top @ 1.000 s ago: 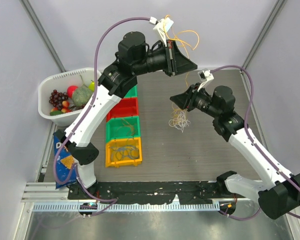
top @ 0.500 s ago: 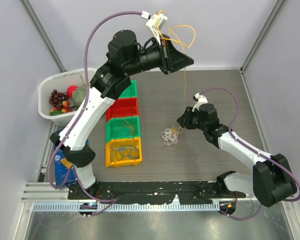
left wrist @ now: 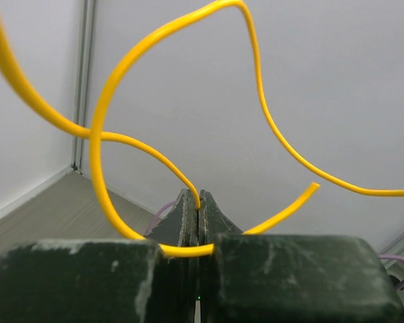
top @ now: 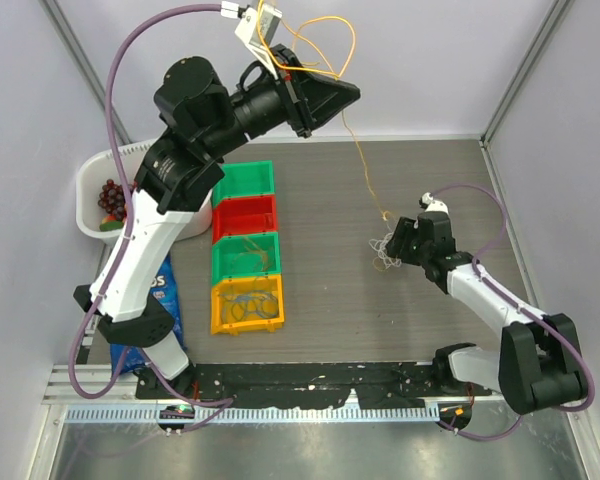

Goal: Untangle the cables

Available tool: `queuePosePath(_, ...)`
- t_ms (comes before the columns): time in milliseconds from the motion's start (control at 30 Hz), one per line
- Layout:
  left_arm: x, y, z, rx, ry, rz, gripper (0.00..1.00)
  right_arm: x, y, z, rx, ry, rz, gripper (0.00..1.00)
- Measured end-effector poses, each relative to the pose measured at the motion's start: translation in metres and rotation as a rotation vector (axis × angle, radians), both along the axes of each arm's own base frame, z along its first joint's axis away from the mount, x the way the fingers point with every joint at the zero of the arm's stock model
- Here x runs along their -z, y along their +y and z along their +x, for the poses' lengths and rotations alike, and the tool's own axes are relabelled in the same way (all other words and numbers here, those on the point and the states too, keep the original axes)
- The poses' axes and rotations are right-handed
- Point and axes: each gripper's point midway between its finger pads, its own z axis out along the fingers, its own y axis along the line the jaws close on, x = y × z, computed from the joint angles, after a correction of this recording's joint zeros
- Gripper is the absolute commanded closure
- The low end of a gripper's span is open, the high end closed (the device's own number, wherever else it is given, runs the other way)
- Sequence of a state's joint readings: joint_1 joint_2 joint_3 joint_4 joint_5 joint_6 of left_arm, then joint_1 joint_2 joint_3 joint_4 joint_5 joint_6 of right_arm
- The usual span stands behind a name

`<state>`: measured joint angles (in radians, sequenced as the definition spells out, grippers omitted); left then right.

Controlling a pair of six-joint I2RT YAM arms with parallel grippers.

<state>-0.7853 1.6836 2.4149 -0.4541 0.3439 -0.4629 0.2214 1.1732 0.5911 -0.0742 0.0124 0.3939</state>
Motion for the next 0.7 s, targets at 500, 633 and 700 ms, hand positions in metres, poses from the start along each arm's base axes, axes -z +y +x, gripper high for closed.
queuePosePath(500,-0.041,0.028,-0.006,-0.097,-0.107,-0.078,1.00,0.047,-0.037,0.000,0.150,0.234,-0.029,0.58)
queuePosePath(633,-0.020,0.031,0.009,-0.173,-0.091,-0.014,1.00,0.035,-0.032,0.005,0.123,0.221,-0.014,0.58)
queuePosePath(700,-0.005,0.032,0.021,-0.222,-0.076,0.029,1.00,0.028,-0.027,0.006,0.103,0.211,0.003,0.58)
